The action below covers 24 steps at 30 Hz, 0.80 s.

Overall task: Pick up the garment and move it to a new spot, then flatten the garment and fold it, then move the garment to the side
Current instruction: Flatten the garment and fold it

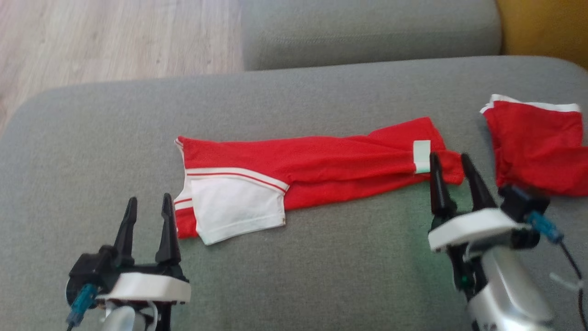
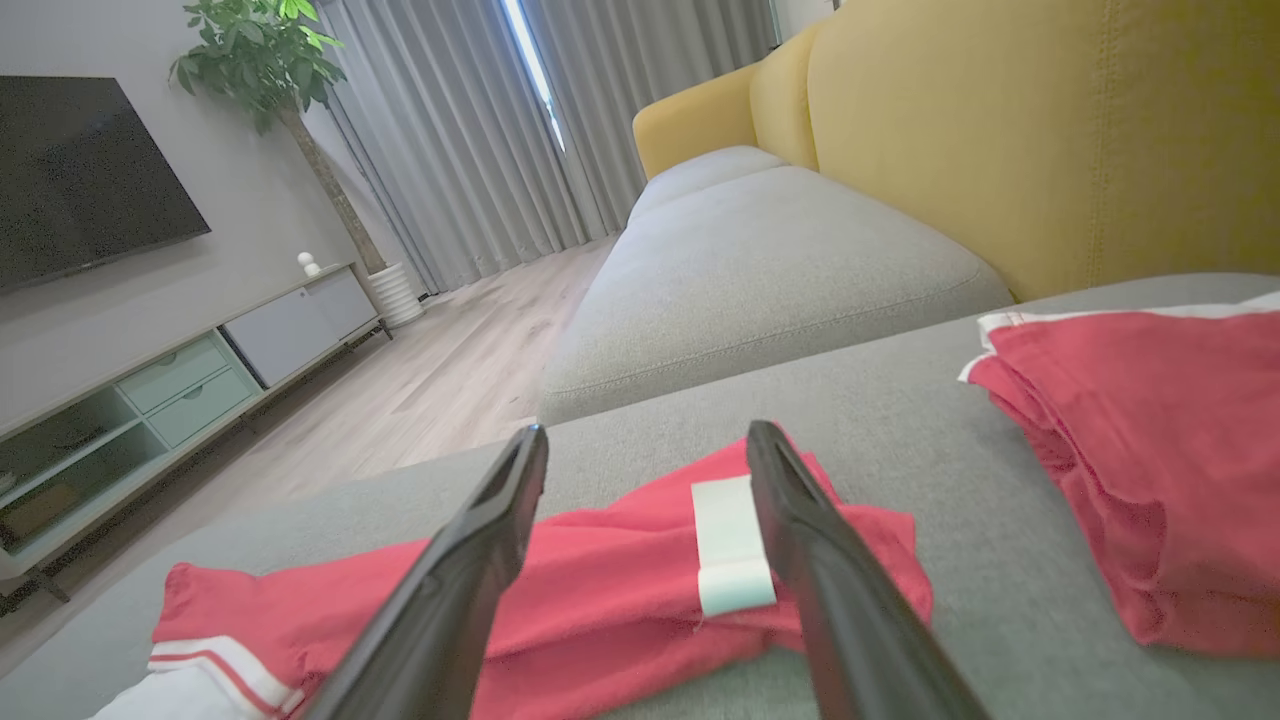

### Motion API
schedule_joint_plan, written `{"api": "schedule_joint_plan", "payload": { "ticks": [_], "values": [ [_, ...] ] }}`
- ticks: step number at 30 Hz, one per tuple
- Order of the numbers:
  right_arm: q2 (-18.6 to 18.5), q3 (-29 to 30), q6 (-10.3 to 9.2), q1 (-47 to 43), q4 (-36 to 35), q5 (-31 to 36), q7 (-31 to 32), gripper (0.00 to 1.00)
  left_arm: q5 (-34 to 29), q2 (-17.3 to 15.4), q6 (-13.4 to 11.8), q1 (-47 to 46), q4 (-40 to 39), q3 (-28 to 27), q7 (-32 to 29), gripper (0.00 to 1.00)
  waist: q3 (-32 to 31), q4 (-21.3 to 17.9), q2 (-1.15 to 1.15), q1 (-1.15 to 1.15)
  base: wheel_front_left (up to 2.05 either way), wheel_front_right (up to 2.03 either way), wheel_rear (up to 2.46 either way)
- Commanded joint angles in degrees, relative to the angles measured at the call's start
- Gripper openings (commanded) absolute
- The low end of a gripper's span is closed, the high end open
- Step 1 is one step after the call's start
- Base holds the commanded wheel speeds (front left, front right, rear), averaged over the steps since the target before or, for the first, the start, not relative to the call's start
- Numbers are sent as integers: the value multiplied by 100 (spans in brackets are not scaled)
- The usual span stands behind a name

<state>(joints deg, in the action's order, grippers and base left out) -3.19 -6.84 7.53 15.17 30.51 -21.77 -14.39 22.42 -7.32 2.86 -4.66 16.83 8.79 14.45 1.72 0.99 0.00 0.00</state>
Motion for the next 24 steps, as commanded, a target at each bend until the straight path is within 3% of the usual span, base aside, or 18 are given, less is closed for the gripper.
{"api": "schedule_joint_plan", "payload": {
  "ticks": [1,11,20,24],
  "values": [
    [31,-47,-4,476,-89,104,-61,100,-84,1,63,-360,-124,-272,54,100,129,81,0,0,0,0,0],
    [31,806,-4,1497,1521,339,-28,100,-300,169,279,-710,-6,-307,54,100,544,382,0,0,0,0,0],
    [31,2014,-4,2470,3725,879,-33,100,-419,274,406,-940,99,-226,54,100,835,564,0,0,0,0,0],
    [31,2256,-4,2683,4197,1067,-14,100,-439,289,430,-1011,116,-216,54,100,936,582,0,0,0,0,0]
  ]
}}
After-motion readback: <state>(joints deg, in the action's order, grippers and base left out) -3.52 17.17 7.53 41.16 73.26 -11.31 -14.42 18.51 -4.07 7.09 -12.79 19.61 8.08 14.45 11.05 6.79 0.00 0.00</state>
